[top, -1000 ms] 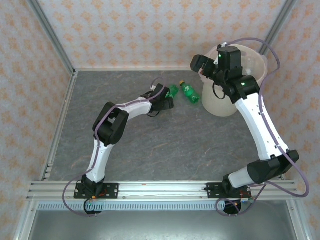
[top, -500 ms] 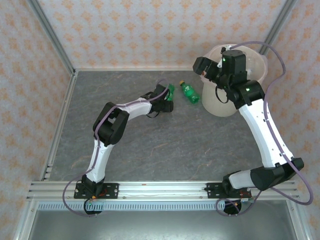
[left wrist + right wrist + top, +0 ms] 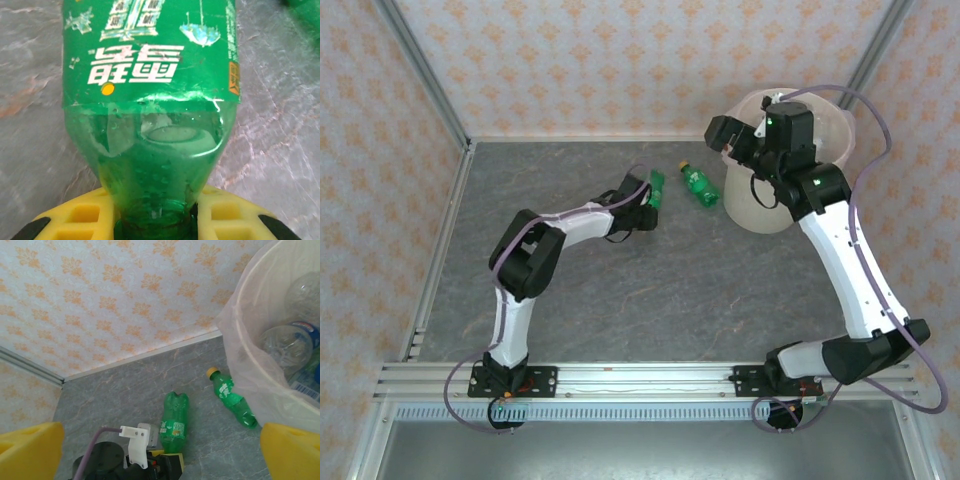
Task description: Put the plastic bottles in the bin
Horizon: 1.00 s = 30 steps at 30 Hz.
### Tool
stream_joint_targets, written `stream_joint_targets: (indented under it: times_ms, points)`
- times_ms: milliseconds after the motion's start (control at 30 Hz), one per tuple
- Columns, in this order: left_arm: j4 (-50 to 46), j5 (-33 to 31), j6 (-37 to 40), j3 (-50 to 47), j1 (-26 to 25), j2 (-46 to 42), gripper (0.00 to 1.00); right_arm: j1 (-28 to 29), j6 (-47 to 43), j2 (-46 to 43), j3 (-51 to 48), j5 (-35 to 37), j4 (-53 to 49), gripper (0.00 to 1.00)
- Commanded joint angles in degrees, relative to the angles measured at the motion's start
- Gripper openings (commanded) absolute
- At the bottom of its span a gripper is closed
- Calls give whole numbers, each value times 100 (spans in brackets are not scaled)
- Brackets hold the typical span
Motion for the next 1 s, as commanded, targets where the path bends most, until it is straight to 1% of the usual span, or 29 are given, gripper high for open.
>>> stream_joint_targets:
  times_ms: [0, 67, 233, 400, 533, 700, 967]
  points:
    - [693, 216, -86, -358, -54, -741, 22, 12, 91, -100, -80, -406, 293, 100]
    - [895, 251, -32, -631, -113, -1150, 22, 12, 128, -60, -69, -576, 353, 100]
    - [1262, 370, 129, -1194, -290, -2012, 22, 12, 266, 118, -80, -1316, 673, 99]
    - [1451, 390, 316, -1539, -504, -2766, 21, 16, 359, 374, -71, -1947, 810, 87]
    - [1590, 474, 364, -1642, -631, -3140, 21, 24, 427, 609, -67, -2431, 775, 84]
    - [1494, 479, 468, -1478, -736, -3298, 21, 181, 416, 770, -148, -2597, 749, 84]
    - [1413, 417, 557, -1293, -921, -3402, 21, 392, 363, 1009, -264, -2494, 582, 85]
